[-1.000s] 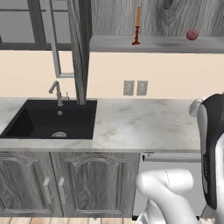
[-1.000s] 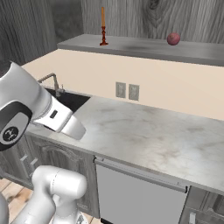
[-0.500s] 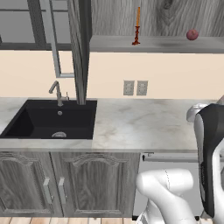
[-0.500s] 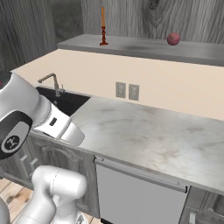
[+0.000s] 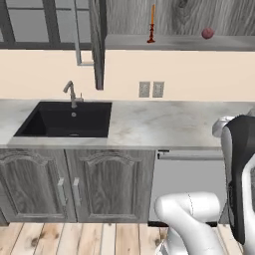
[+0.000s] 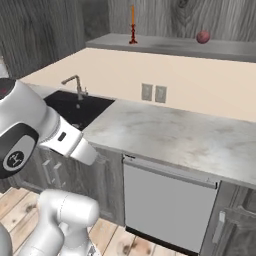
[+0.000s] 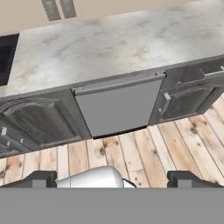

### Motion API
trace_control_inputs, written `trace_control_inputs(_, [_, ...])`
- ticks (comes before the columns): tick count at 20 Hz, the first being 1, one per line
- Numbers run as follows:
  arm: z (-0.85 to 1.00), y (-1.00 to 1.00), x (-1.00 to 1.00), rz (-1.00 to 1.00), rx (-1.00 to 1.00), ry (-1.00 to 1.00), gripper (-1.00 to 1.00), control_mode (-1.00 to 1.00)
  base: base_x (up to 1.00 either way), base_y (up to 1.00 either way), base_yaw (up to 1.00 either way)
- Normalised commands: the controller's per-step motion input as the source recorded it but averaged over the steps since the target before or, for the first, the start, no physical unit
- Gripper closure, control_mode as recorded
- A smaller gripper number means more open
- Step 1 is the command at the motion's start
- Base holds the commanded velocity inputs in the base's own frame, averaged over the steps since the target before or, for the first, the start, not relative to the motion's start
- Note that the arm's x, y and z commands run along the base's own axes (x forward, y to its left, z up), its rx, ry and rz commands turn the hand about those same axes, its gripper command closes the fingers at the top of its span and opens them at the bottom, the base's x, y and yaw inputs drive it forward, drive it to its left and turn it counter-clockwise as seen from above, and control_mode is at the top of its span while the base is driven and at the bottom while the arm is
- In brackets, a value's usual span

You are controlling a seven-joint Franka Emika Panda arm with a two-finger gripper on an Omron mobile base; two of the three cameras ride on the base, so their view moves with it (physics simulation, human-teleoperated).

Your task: Pick the jar and candle from the dining table and place them in the open cabinet. Close the cabinet after placing the objects.

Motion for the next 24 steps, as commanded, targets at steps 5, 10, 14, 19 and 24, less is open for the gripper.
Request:
trace_control_inputs(5, [0.0, 0.0, 0.0, 0.0, 0.0, 0.0, -1.0, 1.0, -0.82, 0.01, 0.01])
trace_control_inputs(10, [0.0, 0.0, 0.0, 0.0, 0.0, 0.0, -1.0, 1.0, -0.02, 0.49, 0.1])
trace_control_inputs(14, [0.0, 0.0, 0.0, 0.0, 0.0, 0.0, -1.0, 1.0, 0.1, 0.95, 0.71])
trace_control_inputs(19, [0.0, 0.0, 0.0, 0.0, 0.0, 0.0, -1.0, 1.0, -0.06, 0.72, 0.89])
trace_control_inputs(24, [0.0, 0.0, 0.0, 0.0, 0.0, 0.0, -1.0, 1.0, -0.27, 0.59, 0.9])
